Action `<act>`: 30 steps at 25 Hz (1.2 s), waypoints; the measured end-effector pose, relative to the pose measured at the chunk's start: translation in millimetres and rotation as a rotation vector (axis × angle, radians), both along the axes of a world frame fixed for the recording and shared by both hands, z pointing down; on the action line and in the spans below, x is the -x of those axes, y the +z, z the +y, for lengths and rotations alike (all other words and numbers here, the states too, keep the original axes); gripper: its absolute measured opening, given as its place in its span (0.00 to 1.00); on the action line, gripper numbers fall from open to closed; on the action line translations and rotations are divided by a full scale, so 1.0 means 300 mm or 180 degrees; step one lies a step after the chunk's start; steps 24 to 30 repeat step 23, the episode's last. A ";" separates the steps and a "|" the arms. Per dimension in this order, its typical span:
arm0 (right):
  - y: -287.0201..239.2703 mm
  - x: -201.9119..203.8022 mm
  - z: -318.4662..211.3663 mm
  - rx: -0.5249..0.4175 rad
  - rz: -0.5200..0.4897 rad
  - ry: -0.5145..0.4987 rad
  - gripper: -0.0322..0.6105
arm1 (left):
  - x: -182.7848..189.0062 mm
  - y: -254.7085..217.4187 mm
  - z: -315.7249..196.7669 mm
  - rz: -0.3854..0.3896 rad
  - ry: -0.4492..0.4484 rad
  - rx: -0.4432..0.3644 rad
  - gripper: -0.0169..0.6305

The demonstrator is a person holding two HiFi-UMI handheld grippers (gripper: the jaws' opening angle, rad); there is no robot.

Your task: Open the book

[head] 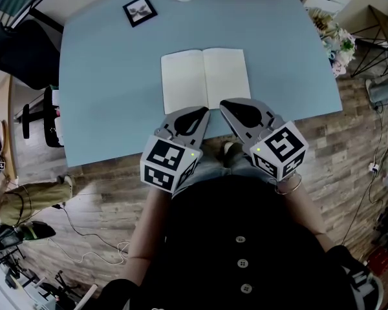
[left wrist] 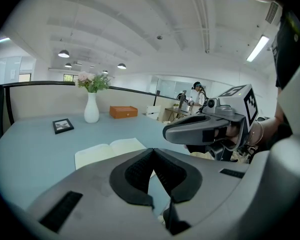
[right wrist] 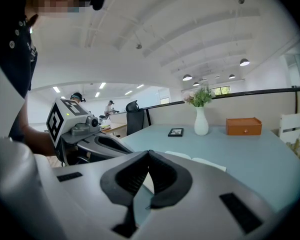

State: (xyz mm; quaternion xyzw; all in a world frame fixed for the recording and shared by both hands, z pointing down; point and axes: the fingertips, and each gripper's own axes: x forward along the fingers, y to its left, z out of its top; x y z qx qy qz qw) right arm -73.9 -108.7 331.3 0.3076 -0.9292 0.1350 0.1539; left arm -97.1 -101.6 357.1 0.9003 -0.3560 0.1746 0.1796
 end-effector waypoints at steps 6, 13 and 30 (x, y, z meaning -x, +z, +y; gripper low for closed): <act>0.005 0.001 -0.003 0.0005 0.0048 -0.0012 0.05 | -0.014 0.005 0.001 0.0036 0.0057 0.0056 0.04; 0.015 0.002 -0.006 0.0024 0.0074 -0.0009 0.05 | -0.009 0.013 -0.004 0.0026 0.0071 0.0056 0.04; 0.025 0.020 -0.019 0.0068 0.0078 -0.0006 0.05 | 0.002 0.022 -0.017 -0.0002 0.0097 0.0067 0.04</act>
